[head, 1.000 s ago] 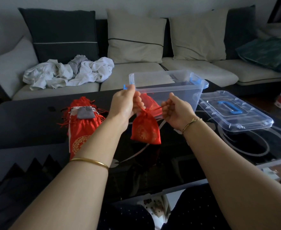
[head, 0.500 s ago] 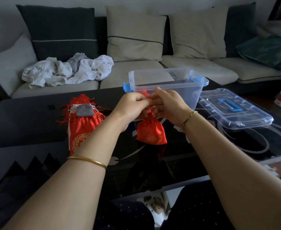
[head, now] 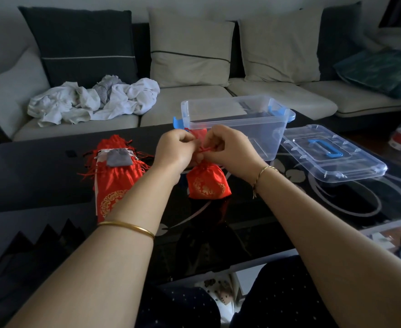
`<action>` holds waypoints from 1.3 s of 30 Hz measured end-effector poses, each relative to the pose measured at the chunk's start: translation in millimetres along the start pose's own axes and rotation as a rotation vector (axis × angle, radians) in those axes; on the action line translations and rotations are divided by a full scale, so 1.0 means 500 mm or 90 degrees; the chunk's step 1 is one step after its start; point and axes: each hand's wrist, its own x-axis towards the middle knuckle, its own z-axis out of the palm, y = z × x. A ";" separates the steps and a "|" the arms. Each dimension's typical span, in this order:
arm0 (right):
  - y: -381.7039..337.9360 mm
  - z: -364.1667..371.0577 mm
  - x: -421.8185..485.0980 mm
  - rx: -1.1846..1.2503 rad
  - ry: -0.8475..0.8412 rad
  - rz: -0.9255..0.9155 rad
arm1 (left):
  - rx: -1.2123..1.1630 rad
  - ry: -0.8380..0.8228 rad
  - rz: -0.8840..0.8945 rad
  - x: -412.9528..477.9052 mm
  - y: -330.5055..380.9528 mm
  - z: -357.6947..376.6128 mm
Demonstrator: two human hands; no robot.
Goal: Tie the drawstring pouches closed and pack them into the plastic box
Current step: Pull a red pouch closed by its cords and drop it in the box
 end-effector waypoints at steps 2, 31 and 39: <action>-0.002 0.003 -0.001 -0.037 0.023 -0.027 | 0.002 0.008 -0.008 -0.001 0.002 0.001; 0.008 -0.024 0.001 0.236 -0.037 0.212 | 0.428 0.044 0.287 -0.002 -0.007 -0.001; 0.065 -0.032 0.008 0.009 0.078 0.196 | 0.462 0.014 0.226 0.001 -0.005 -0.007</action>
